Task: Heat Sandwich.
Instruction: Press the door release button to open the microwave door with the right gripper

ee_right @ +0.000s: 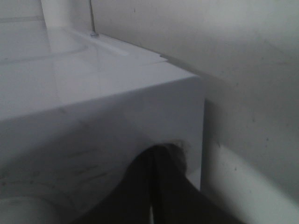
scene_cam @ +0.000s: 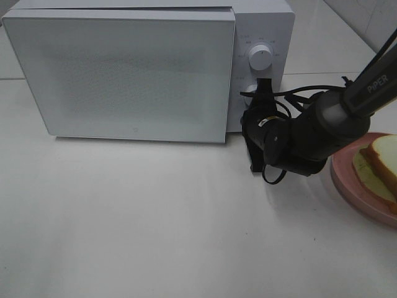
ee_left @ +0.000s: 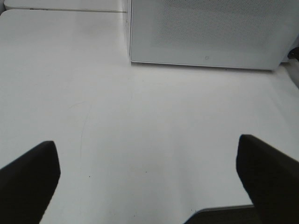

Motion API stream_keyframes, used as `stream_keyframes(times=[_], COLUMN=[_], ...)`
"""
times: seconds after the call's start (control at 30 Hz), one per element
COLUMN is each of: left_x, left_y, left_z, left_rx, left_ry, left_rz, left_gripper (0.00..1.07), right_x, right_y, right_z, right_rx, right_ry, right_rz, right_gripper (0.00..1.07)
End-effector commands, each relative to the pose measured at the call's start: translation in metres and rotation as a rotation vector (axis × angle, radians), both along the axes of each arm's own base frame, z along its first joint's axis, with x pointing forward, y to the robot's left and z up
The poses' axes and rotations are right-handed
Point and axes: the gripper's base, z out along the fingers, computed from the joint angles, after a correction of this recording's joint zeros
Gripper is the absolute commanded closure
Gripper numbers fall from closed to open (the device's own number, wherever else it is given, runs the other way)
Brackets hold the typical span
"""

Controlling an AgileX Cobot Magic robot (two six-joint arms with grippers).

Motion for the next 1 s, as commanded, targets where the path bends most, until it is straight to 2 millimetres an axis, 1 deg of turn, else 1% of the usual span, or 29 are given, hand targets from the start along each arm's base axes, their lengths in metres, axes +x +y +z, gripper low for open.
stream_keyframes(times=[0.03,0.4,0.57,0.6,0.67,0.77,0.87,1.0], left_x=[-0.002,-0.002,-0.002,-0.002,-0.002,-0.002,-0.002,-0.002], left_y=[-0.001,-0.001,-0.001,-0.001,-0.001,-0.001,-0.001,-0.001], left_z=[0.0,0.0,0.0,0.0,0.0,0.0,0.0,0.0], left_rx=[-0.007,-0.007,-0.007,-0.007,-0.007,-0.007,-0.007,-0.007], left_ry=[-0.017,-0.017,-0.017,-0.017,-0.017,-0.017,-0.017,-0.017], left_rz=[-0.004,-0.004,-0.004,-0.004,-0.004,-0.004,-0.004,-0.004], left_gripper=[0.1,0.1,0.1,0.1,0.1,0.1,0.1,0.1], right_x=[0.042,0.043,0.039,0.035,0.031,0.024,0.02,0.005], right_y=[-0.018,-0.018,-0.017,-0.014,-0.014,-0.009,-0.01,-0.007], right_z=[0.045,0.046,0.04,0.035,0.033,0.028,0.028,0.025], right_rx=[-0.029,-0.032,-0.028,-0.021,-0.008,0.002,0.004,-0.001], right_ry=[-0.323,-0.324,-0.267,-0.24,-0.218,-0.17,-0.151,-0.106], right_rz=[-0.094,-0.091,-0.074,-0.059,-0.06,-0.037,-0.032,-0.004], right_gripper=[1.07,1.07,1.07,1.07,1.07,1.07,1.07,1.07])
